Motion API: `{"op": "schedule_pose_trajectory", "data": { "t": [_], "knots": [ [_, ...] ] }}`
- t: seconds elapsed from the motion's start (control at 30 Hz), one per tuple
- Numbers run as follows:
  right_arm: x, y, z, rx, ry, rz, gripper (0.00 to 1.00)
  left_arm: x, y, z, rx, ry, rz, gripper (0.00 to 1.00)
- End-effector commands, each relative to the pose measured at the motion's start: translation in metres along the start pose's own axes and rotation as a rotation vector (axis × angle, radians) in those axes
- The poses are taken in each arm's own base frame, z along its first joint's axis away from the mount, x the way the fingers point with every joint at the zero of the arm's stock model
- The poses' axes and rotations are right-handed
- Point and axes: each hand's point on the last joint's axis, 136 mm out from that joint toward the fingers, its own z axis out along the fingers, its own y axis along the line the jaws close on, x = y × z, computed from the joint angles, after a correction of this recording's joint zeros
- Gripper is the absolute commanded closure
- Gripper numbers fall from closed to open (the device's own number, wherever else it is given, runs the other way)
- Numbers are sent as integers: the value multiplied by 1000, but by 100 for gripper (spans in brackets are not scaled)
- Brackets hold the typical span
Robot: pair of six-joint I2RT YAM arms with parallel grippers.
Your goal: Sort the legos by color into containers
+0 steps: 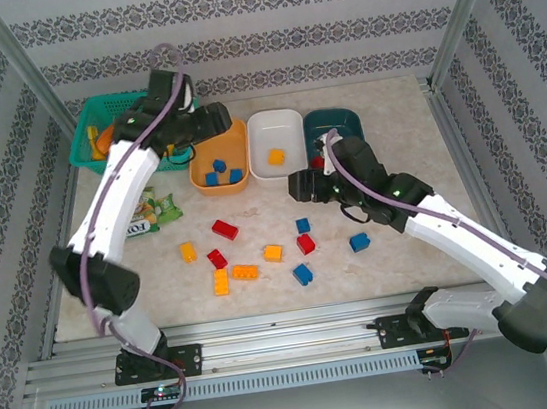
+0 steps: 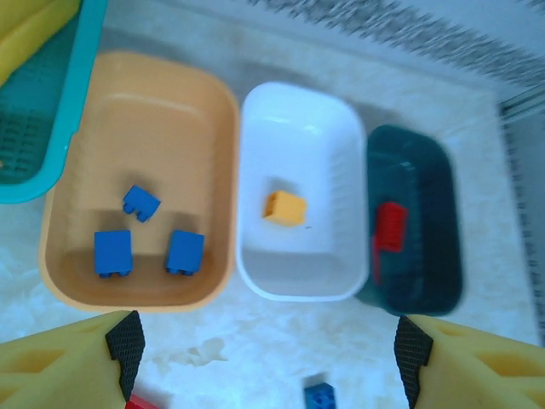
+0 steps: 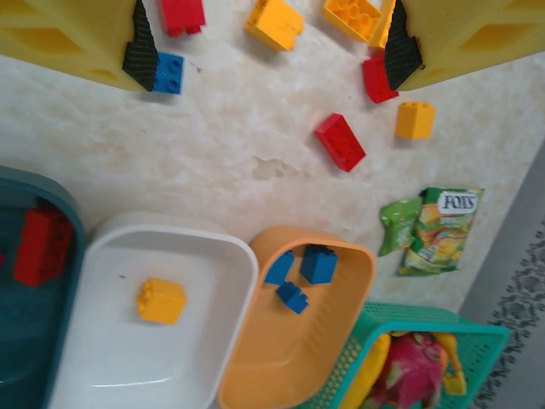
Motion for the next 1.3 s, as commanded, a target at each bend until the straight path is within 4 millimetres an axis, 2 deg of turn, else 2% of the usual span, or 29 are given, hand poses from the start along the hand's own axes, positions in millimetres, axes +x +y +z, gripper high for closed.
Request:
{"op": "schedule_pose_trajectory", "data": {
  "t": [0.0,0.13,0.3,0.37,0.6,0.7,0.87,0.97,1.1,1.27],
  "knots": [
    [8,-24,-15,108,19,-3,27,10,-18,-19,109,-22,-3,19],
    [16,-30,-23,138,45,30,28,36,-18,-51,164,-3,-9,17],
    [28,-34,-29,163,77,54,29,85,-6,-80,217,47,-37,17],
    [32,-33,-32,172,80,52,29,107,3,-90,230,62,-58,13],
    [43,-31,-29,198,103,57,30,164,28,-105,258,112,-161,6],
    [50,-24,-22,200,124,36,30,176,37,-109,253,105,-191,0],
    [72,-19,-6,225,184,-4,32,197,49,-113,252,114,-240,0],
    [98,-22,13,237,288,-19,32,208,52,-118,268,122,-241,0],
    [136,-21,39,221,499,-132,29,222,53,-120,287,158,-224,0],
    [167,-42,65,275,673,-204,29,230,55,-118,299,172,-231,0]
  ]
}}
